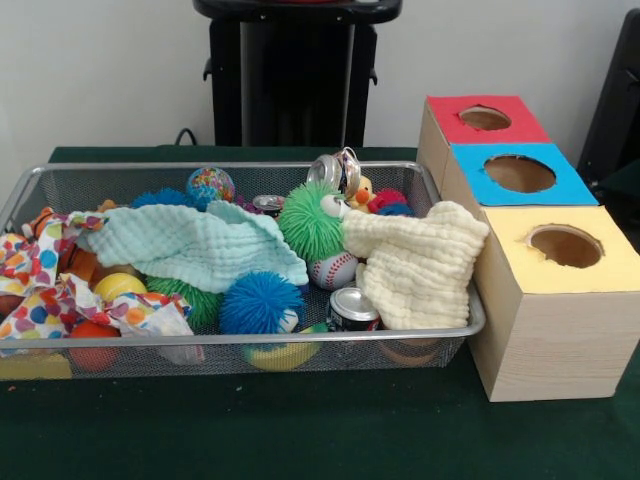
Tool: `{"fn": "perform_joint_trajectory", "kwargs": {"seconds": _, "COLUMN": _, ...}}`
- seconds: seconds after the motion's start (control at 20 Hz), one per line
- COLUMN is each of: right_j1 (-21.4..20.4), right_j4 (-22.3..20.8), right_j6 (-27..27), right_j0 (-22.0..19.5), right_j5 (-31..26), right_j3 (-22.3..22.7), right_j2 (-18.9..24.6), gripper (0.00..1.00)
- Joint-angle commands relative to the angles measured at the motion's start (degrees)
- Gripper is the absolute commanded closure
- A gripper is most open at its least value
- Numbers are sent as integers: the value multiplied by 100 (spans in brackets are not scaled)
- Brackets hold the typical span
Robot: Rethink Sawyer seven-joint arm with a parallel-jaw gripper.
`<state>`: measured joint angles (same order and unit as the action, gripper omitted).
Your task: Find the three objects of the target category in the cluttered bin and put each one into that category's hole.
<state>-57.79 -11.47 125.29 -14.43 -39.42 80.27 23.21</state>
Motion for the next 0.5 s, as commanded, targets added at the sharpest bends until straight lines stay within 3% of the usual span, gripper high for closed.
{"fn": "perform_joint_trajectory", "kwargs": {"seconds": 0.05, "right_j1": 251, "right_j4": -1349, "right_j6": -66, "right_j0": 756, "right_j5": -2346, "right_j3": -1035, "right_j2": -626, "gripper": 100}}
{"fn": "perform_joint_trajectory", "kwargs": {"seconds": 0.5, "right_j1": 210, "right_j4": -1258, "right_j6": 88, "right_j0": 735, "right_j5": -2267, "right_j3": -1014, "right_j2": -751, "gripper": 100}}
